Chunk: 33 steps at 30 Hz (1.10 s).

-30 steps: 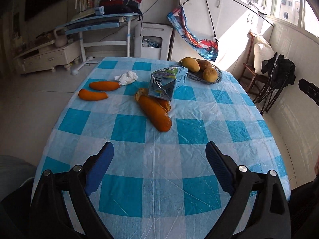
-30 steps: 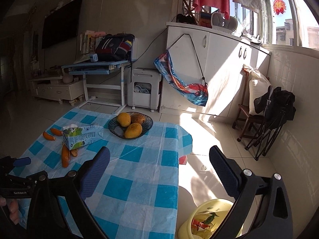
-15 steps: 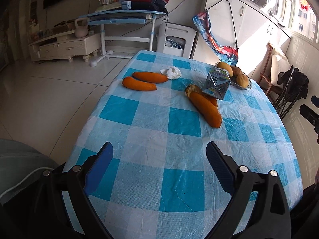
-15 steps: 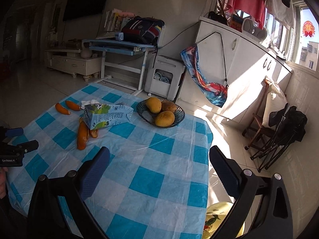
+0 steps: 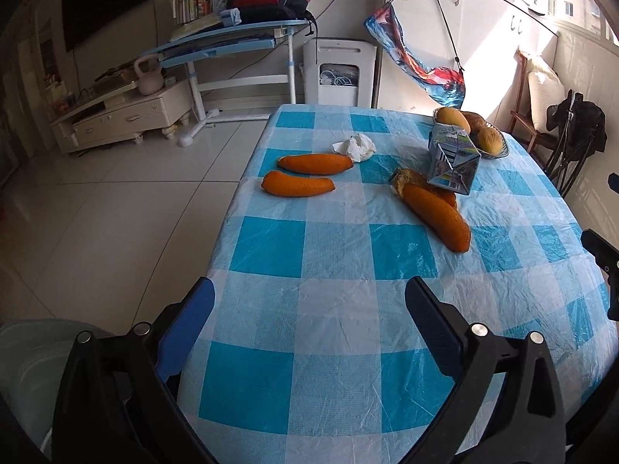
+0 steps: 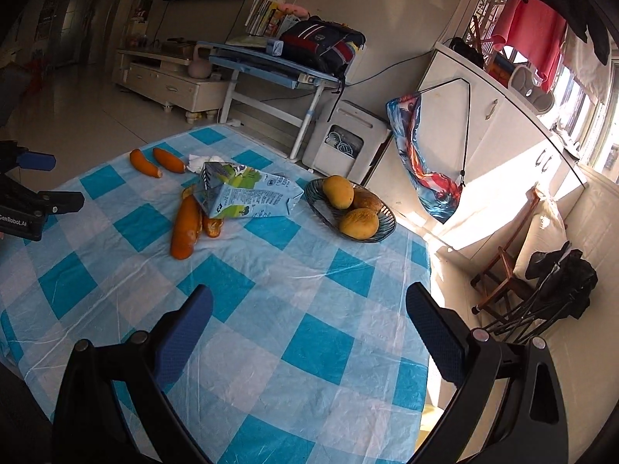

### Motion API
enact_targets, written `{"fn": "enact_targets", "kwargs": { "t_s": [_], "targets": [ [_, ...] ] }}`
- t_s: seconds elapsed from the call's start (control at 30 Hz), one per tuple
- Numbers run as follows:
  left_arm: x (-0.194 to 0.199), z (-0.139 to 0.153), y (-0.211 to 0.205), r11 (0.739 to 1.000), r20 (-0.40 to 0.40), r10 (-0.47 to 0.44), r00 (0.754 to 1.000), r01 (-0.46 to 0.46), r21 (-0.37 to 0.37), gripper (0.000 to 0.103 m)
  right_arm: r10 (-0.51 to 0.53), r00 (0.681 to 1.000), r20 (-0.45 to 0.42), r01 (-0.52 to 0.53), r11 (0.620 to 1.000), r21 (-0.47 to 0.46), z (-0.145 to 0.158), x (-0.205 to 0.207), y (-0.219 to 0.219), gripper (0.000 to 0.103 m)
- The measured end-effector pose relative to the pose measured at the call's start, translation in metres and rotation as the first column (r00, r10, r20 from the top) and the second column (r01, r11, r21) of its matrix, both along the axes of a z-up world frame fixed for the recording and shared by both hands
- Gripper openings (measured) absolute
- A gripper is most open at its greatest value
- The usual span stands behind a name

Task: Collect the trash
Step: 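Move both tools back over the table toward the orange crust pieces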

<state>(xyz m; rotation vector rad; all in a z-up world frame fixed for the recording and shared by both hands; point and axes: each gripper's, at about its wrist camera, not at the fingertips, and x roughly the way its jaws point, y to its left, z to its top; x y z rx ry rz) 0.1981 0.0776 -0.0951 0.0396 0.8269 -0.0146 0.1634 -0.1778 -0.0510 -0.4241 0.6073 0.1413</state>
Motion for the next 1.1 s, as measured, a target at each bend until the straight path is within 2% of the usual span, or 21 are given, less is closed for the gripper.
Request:
{"fn": "enact_targets", "kwargs": {
  "t_s": [0.2,0.47,1.1],
  "targets": [
    [-0.002,-0.016,0.014,0.998,-0.031,0.026,0.999,-0.028,-0.048,0.096,-0.044,0.998,-0.043,0.045,0.999,0.016,-0.008,0.009,-0.009,0.096],
    [-0.005,-0.018,0.022,0.995,-0.017,0.051,0.999,-0.053,-0.08,0.096,-0.087,0.993,-0.086,0.09,0.995,0.039,-0.015,0.015,-0.019,0.096],
    [-0.005,-0.027,0.002,0.997,-0.022,0.008,1.0,-0.009,-0.075,0.096,0.018,1.0,-0.014,-0.017,0.999,0.039,-0.006,0.003,-0.003,0.096]
  ]
}}
